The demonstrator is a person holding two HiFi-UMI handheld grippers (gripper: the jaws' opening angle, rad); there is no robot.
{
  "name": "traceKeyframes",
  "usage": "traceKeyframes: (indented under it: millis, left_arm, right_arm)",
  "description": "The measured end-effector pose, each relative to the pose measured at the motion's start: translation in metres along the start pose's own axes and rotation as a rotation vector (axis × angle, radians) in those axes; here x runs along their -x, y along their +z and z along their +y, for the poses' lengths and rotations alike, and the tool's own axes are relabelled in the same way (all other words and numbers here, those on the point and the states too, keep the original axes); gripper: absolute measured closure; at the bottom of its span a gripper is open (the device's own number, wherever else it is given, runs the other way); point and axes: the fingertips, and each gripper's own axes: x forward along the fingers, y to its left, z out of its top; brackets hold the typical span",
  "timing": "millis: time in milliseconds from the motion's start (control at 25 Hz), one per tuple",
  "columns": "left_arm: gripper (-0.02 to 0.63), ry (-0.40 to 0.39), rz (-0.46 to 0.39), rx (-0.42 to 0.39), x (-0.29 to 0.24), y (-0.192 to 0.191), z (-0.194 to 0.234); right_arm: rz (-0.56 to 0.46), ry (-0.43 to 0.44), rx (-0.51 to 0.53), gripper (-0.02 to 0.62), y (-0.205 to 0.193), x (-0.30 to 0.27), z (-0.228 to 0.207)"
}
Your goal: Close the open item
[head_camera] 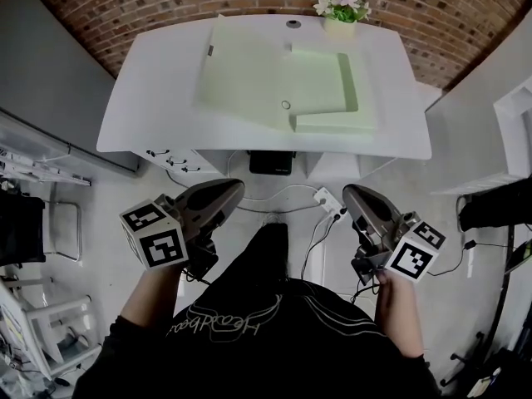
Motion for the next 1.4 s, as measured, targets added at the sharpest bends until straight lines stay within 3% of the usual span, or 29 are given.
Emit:
traceKeyframes:
  millis: [520, 800, 1000, 1240, 1400]
  left_arm:
    - [0.604, -0.028, 0.037, -0.019, -0.046, 0.047, 0.053]
    - [0.604, 0.020, 0.054, 0.017, -0.050, 0.047, 0.096]
    - [0.604, 0.067, 0.095, -0.004, -0.050, 0.043, 0.123]
    - [0.604, 0.108, 0.122, 0.023, -0.050, 0.035, 0.162]
    - [0.604, 0.144, 0.169, -0.002, -0.053, 0.025, 0.187]
  right_arm:
    - [0.020, -0.050, -0.051, 0.592, 0.031, -0.062, -0.047]
    - [0.029, -0.070, -0.094, 0.592, 0.039, -0.085, -0.069]
    - [0.065, -0.121, -0.101, 0.592, 0.037, -0.096, -0.089]
    - [0.089, -0.134, -0.118, 0.592, 0.033, -0.116, -0.099]
    - [0.090, -0.140, -0.117, 0.592, 0.039, -0.125, -0.100]
